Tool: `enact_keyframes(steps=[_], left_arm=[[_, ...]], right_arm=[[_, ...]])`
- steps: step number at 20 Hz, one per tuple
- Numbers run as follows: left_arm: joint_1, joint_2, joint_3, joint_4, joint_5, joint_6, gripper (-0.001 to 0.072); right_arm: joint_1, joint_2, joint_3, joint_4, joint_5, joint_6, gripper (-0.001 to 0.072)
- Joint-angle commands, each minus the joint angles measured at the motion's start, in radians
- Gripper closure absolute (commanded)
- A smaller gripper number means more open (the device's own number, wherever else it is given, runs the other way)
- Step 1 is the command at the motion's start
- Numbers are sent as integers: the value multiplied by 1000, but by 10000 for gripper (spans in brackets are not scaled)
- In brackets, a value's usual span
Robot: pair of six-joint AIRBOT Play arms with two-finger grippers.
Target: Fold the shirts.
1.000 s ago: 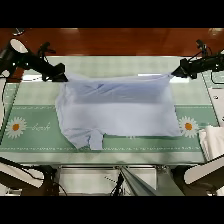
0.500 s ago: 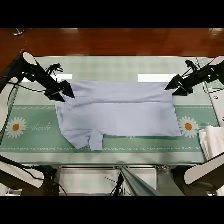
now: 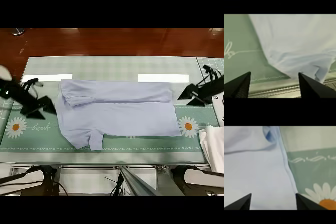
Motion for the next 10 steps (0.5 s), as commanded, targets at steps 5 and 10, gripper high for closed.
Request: enact_keyframes(steps=[5,10], left_arm=[[289,468,-656,-346,295,105,3],[97,475,-816,-520,452,127,4]], right_arm=[[-10,437,-558,186,-204,-82,84],[-10,454,-560,273,-196,-85,84]])
